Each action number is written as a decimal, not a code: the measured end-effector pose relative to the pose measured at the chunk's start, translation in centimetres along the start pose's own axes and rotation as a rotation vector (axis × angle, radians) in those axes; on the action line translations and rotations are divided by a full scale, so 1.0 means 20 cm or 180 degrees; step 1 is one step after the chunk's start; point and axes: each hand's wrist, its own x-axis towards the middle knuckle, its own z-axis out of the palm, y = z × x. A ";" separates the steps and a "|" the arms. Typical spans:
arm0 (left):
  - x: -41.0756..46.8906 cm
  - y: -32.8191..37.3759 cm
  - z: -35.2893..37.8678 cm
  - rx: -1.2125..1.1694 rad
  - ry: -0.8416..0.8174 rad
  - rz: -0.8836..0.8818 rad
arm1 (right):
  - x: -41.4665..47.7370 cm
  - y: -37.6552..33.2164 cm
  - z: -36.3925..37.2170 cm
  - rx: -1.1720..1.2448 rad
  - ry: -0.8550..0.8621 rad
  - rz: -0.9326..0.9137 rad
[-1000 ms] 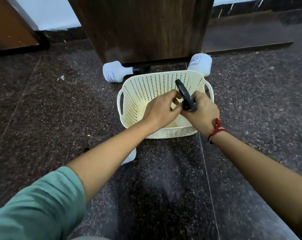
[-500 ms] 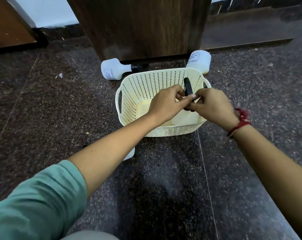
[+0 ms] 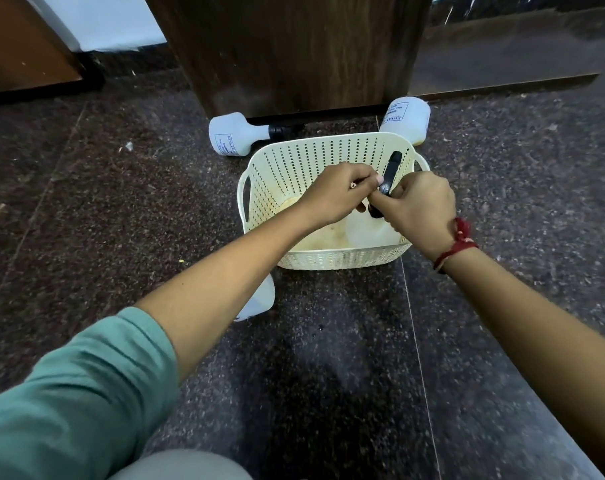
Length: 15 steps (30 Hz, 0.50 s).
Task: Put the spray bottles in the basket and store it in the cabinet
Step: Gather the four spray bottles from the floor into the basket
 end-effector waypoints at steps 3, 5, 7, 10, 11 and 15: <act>-0.06 -0.03 -0.06 0.0389 0.0441 0.0285 | -0.02 0.01 -0.05 -0.0610 0.0019 -0.0214; -0.15 -0.10 -0.15 0.0851 0.1242 0.0622 | -0.04 0.01 -0.10 -0.0845 0.0190 -0.0312; -0.25 -0.22 -0.28 0.1191 0.2026 0.0743 | -0.06 0.00 -0.13 -0.0843 0.0438 -0.0498; -0.47 -0.43 -0.42 0.1394 0.2711 0.0211 | -0.09 -0.03 -0.16 -0.0594 0.0698 -0.0994; -0.57 -0.51 -0.44 0.1442 0.2775 -0.0048 | -0.11 -0.06 -0.15 -0.0429 0.0663 -0.1159; -0.96 -0.74 -0.36 0.1756 0.1949 -0.0728 | -0.14 -0.16 -0.09 -0.0074 0.0463 -0.1808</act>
